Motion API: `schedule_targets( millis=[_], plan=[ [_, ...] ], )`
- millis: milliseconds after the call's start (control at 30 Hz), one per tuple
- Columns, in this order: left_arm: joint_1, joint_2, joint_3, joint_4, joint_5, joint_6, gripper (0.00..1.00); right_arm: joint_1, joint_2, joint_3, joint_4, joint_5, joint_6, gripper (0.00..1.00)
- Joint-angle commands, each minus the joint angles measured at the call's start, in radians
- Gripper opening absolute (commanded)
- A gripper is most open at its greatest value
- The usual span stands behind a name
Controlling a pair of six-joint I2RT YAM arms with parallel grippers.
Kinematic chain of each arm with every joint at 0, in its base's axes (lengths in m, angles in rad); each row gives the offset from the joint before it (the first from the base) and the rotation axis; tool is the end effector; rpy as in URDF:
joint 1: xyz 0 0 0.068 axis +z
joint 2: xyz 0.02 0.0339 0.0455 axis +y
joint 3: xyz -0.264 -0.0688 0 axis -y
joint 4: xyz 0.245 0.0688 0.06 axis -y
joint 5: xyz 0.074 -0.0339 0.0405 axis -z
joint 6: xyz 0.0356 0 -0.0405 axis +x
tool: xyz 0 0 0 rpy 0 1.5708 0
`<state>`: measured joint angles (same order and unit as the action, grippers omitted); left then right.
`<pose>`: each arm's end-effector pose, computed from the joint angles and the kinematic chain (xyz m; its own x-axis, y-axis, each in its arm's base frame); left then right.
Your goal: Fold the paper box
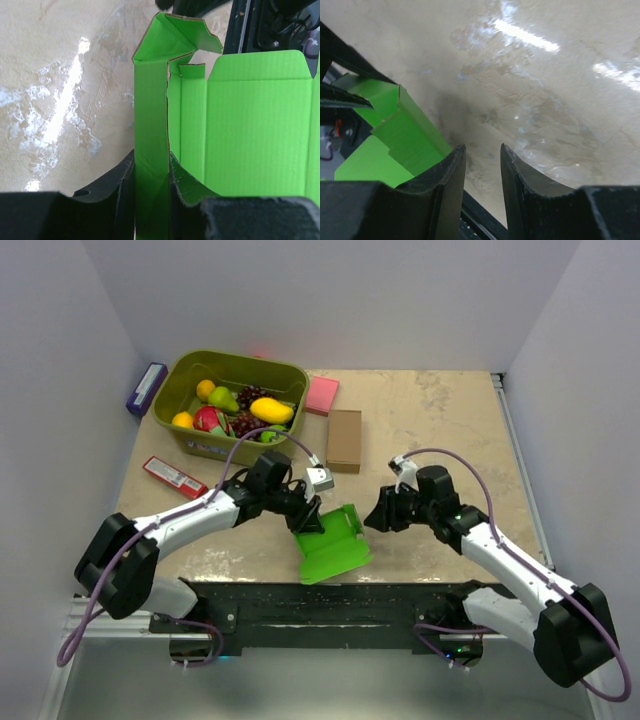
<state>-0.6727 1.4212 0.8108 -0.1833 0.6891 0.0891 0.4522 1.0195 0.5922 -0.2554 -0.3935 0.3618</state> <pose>0.2103 -0.1965 0.2109 -0.4816 0.4715 -0.7388 0.8760 0.2850 -0.3891 0.1852 0.1051 0.2240 -0.7683 -0.0098 -0.6400 -0.4268 0.7530 0.5009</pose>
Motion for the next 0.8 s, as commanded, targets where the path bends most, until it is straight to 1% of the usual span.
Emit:
schedule_targets(
  millis=[0,67,233,500,767],
  plan=[
    [0.002,-0.051,-0.01,0.039,0.055,-0.011,0.16,-0.003,-0.047,-0.061,0.186,-0.234,0.049,0.38],
    [0.001,-0.054,-0.01,0.039,0.058,-0.011,0.16,-0.001,-0.064,-0.084,0.22,-0.293,0.063,0.38],
    [0.001,-0.065,-0.01,0.039,0.058,-0.006,0.16,-0.003,-0.093,-0.14,0.346,-0.373,0.146,0.38],
    [0.001,-0.068,-0.013,0.044,0.067,-0.003,0.15,-0.001,-0.094,-0.147,0.37,-0.372,0.151,0.39],
    [0.001,-0.067,-0.015,0.053,0.089,-0.003,0.15,0.002,-0.105,-0.144,0.39,-0.332,0.147,0.34]
  ],
)
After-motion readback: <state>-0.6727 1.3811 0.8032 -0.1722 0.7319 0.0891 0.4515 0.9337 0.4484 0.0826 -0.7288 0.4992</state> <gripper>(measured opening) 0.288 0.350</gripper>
